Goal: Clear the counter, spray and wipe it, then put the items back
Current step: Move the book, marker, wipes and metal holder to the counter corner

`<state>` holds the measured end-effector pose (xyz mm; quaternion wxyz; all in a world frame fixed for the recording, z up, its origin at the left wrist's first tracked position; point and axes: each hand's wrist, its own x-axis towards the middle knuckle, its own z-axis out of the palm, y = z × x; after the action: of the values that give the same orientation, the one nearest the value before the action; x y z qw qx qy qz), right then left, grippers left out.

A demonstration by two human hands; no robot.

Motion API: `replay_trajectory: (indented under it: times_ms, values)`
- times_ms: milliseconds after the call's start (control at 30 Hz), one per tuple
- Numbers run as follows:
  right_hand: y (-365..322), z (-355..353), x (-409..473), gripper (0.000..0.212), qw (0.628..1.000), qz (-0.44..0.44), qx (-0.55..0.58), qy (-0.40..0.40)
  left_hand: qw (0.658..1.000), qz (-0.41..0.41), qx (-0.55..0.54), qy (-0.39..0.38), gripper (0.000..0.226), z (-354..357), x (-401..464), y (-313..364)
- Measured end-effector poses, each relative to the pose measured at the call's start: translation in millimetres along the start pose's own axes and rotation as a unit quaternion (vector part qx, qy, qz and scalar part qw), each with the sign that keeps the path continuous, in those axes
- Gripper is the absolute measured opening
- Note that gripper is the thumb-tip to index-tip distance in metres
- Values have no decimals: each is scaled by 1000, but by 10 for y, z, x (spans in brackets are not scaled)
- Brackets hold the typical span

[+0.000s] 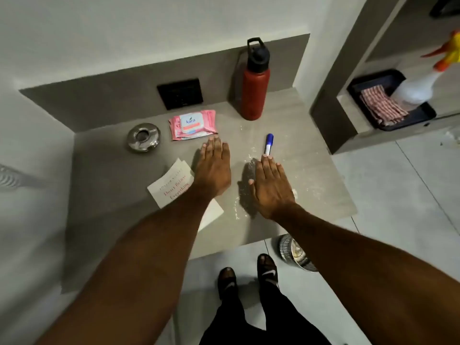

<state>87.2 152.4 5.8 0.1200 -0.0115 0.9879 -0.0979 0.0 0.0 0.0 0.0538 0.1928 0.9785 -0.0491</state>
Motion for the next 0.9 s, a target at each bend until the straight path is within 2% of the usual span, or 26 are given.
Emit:
replay_trajectory:
  times_ms: [67,133,200,300,433,467,567,700,900]
  values:
    - [58,33,-51,72,1000,12,-5,18,999,4,4,-53,62,-4,64,0]
    - [141,88,-126,72,999,40,-25,23,996,19,18,-84,44,-28,85,-4]
    - [226,114,-157,77,995,81,-48,29,995,20,10,-95,36,-70,68,9]
    - [287,108,-223,71,985,162,-54,7,997,16,-38,-62,27,-210,22,43]
    - [465,71,-264,36,982,176,49,-56,992,78,-91,36,19,-433,-181,253]
    - [531,32,-294,30,981,176,73,-43,988,97,-106,54,19,-478,-247,332]
    - [778,-85,-465,19,969,193,139,63,977,134,-140,86,23,-586,-463,637]
    - [1239,-162,-884,14,930,241,214,178,964,176,-174,94,23,-619,-731,1262]
    - [2027,271,-1566,3,873,338,288,201,953,251,-169,14,12,-272,-937,2490]
